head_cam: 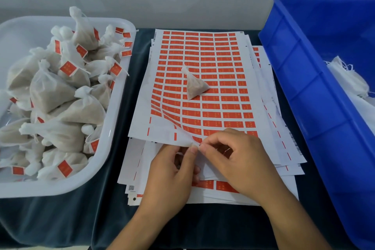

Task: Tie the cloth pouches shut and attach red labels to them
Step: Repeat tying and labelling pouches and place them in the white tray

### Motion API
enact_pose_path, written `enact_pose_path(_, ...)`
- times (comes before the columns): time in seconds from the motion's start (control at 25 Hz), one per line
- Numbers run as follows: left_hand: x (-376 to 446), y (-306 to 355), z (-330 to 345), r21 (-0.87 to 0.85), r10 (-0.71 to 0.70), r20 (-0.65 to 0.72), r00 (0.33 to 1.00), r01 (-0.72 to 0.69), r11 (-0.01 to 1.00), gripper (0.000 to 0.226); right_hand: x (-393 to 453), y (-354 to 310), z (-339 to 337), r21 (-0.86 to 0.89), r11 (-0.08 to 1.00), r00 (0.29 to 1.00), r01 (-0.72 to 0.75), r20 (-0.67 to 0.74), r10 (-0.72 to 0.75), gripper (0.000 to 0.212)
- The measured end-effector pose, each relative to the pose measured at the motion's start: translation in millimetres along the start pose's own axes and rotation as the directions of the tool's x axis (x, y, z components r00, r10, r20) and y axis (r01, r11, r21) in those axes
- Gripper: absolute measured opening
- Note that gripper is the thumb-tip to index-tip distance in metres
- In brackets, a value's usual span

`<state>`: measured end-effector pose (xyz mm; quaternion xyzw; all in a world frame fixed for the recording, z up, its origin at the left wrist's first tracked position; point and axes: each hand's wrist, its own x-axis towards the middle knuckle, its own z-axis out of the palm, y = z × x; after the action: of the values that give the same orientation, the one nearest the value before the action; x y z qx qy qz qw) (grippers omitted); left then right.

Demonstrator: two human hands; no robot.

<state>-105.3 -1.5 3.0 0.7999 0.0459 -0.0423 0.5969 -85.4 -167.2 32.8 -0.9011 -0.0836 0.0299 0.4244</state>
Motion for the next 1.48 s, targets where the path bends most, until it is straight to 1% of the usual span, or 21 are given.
enact_pose_path(0.12,0,0,1,0.020,0.005,-0.004,1.000,-0.005,1.000,0.032,1,2,4,-0.032,0.999,1.000,-0.003,-0.018,0.003,0.008)
enact_pose_path(0.16,-1,0,1,0.027,0.012,-0.001,1.000,-0.012,1.000,0.030,1,4,5,-0.034,0.999,1.000,-0.011,-0.020,0.010,0.007)
enact_pose_path(0.36,-1,3,-2,0.021,-0.025,0.010,1.000,0.025,0.999,0.026,3,9,10,-0.111,0.994,0.998,-0.004,-0.062,-0.003,0.013)
enact_pose_path(0.44,-1,3,-3,0.046,-0.060,0.002,0.998,0.060,0.997,0.019,2,10,9,-0.107,0.994,0.993,-0.027,-0.113,0.015,0.013)
enact_pose_path(0.52,-3,3,-5,0.068,-0.096,-0.008,0.995,0.096,0.993,0.020,1,11,5,-0.121,0.991,0.983,-0.050,-0.179,0.028,0.016)
enact_pose_path(0.6,-5,5,-7,0.070,-0.142,-0.008,0.990,0.143,0.987,0.023,-1,10,-4,-0.066,0.996,0.973,-0.068,-0.223,0.051,0.017)
enact_pose_path(0.64,-5,6,-8,0.061,-0.170,0.003,0.985,0.169,0.984,0.023,-1,8,-9,0.005,0.997,0.970,-0.072,-0.234,0.071,0.017)
enact_pose_path(0.76,-9,13,-13,-0.038,-0.264,0.114,0.958,0.269,0.962,0.015,5,-1,-25,0.259,0.964,0.959,-0.056,-0.256,0.125,0.016)
enact_pose_path(0.84,-15,20,-19,-0.132,-0.331,0.196,0.923,0.359,0.924,0.013,16,-6,-32,0.369,0.929,0.959,-0.029,-0.252,0.131,0.015)
enact_pose_path(0.88,-19,22,-24,-0.124,-0.353,0.226,0.908,0.387,0.914,0.015,24,-9,-36,0.400,0.917,0.960,-0.010,-0.251,0.120,0.015)
enact_pose_path(0.96,-26,24,-37,0.003,-0.383,0.334,0.861,0.406,0.914,0.021,41,-13,-41,0.437,0.899,0.961,0.035,-0.262,0.090,0.014)
enact_pose_path(1.04,-34,30,-52,0.177,-0.356,0.518,0.778,0.310,0.934,0.030,60,-14,-43,0.478,0.876,0.955,0.059,-0.282,0.090,0.015)
enact_pose_path(1.08,-36,36,-59,0.230,-0.321,0.578,0.750,0.228,0.946,0.032,69,-13,-43,0.497,0.866,0.950,0.056,-0.293,0.106,0.016)
enact_pose_path(1.12,-37,44,-64,0.250,-0.283,0.601,0.747,0.161,0.955,0.032,79,-11,-41,0.514,0.857,0.944,0.045,-0.301,0.132,0.018)
enact_pose_path(1.2,-27,64,-68,0.180,-0.205,0.578,0.790,0.121,0.976,0.030,96,-7,-35,0.519,0.855,0.926,0.010,-0.327,0.188,0.023)
enact_pose_path(1.24,-16,72,-65,0.150,-0.165,0.513,0.842,0.102,0.983,0.027,102,-3,-31,0.484,0.875,0.914,-0.006,-0.352,0.201,0.024)
enact_pose_path(1.28,0,76,-60,0.175,-0.121,0.410,0.904,0.052,0.983,0.023,108,2,-26,0.434,0.900,0.903,-0.022,-0.377,0.204,0.022)
enact_pose_path(1.32,20,77,-52,0.248,-0.087,0.305,0.948,0.009,0.969,0.023,110,7,-22,0.393,0.919,0.892,-0.041,-0.399,0.210,0.020)
enact_pose_path(1.36,41,77,-45,0.336,-0.061,0.222,0.973,-0.018,0.942,0.030,112,13,-17,0.373,0.926,0.879,-0.058,-0.421,0.224,0.017)
enact_pose_path(1.44,81,71,-34,0.482,-0.010,0.104,0.995,-0.041,0.875,0.049,112,23,-9,0.381,0.922,0.853,-0.073,-0.455,0.255,0.012)
enact_pose_path(1.48,98,64,-28,0.530,0.010,0.076,0.997,-0.049,0.847,0.057,111,28,-7,0.384,0.920,0.845,-0.072,-0.467,0.261,0.011)
